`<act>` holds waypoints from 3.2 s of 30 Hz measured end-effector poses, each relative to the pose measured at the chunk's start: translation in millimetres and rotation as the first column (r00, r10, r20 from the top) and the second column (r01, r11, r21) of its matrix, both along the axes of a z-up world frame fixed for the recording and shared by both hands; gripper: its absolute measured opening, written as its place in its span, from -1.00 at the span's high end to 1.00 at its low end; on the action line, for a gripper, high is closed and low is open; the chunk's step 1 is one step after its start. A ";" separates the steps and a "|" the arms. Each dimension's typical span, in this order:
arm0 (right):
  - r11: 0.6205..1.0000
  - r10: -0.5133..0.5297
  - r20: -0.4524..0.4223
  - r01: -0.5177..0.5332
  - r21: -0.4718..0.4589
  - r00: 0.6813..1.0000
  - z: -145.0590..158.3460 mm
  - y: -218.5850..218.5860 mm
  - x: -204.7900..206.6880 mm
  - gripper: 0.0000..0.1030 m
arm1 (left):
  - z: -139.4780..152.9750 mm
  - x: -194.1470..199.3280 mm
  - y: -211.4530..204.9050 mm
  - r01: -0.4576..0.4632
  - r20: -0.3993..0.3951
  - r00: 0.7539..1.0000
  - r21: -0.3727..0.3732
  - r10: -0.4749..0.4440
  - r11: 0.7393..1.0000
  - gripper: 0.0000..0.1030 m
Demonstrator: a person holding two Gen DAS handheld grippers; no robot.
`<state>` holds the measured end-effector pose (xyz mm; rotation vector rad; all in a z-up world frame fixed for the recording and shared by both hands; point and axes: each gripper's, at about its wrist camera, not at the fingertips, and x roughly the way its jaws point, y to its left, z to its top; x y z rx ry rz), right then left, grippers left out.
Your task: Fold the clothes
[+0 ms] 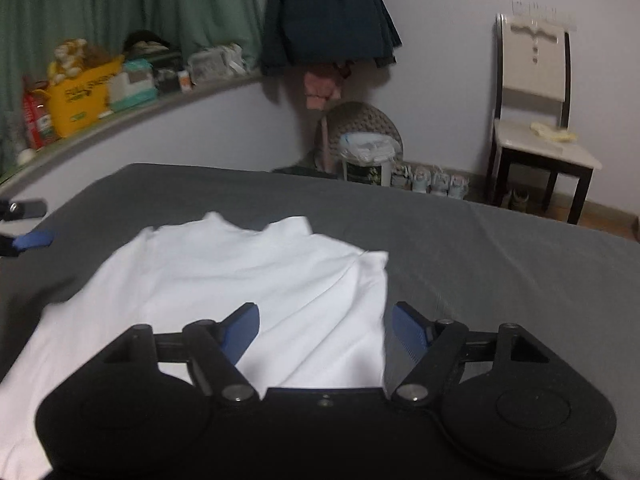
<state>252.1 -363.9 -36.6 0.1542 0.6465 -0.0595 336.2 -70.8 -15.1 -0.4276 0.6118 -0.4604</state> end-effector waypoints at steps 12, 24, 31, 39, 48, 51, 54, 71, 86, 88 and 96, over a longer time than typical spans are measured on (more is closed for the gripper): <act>0.946 -0.130 -0.191 0.180 0.270 0.973 -61.6 -74.9 101.7 -0.20 | -41.2 105.0 -44.0 0.049 -0.102 0.994 0.121 -0.037 0.991 -0.89; 0.953 -0.079 -0.119 0.110 0.282 0.990 -56.8 -75.7 99.9 0.76 | -79.2 124.9 -77.5 0.025 -0.139 0.990 0.194 0.002 0.981 0.85; 0.960 -0.064 -0.015 0.065 0.272 0.998 -35.4 -66.7 74.2 0.81 | -48.7 90.7 -62.3 0.010 0.040 0.999 0.148 -0.016 0.989 0.87; 0.948 0.075 0.189 -0.128 0.290 0.979 22.8 -32.5 -43.2 0.81 | 2.2 -8.7 -5.9 0.095 0.249 0.961 0.105 -0.118 0.990 0.87; 0.962 0.223 0.009 -0.221 0.160 0.975 2.5 17.4 -187.3 0.81 | -16.7 -156.9 47.9 0.283 0.202 0.913 0.314 -0.355 0.906 0.86; 0.974 0.228 -0.111 -0.226 0.034 0.967 -17.0 41.7 -195.6 0.74 | -32.4 -182.1 47.2 0.301 0.131 0.917 0.391 -0.376 0.870 0.85; 0.979 0.192 -0.089 -0.197 -0.055 0.977 -13.9 57.6 -197.5 0.42 | -31.8 -196.7 47.8 0.266 0.134 0.928 0.418 -0.348 0.869 0.75; 0.969 0.181 -0.035 -0.171 0.179 0.983 -32.6 60.3 -141.4 0.82 | -1.3 -156.2 -14.5 0.417 0.022 0.819 0.663 -0.574 0.621 0.32; 0.801 0.588 -0.216 -0.598 0.021 0.780 -17.7 65.9 -185.9 0.89 | -12.7 -210.0 20.2 0.567 -0.076 0.695 0.670 -0.715 0.480 0.92; 0.803 0.583 -0.224 -0.595 0.014 0.781 -18.6 66.2 -187.1 0.89 | -12.7 -217.8 21.3 0.557 -0.082 0.694 0.690 -0.715 0.462 0.91; 0.855 0.500 -0.042 -0.485 0.183 0.865 18.5 26.6 -184.5 0.42 | -0.9 -236.9 19.5 0.490 -0.044 0.704 0.753 -0.708 0.440 0.89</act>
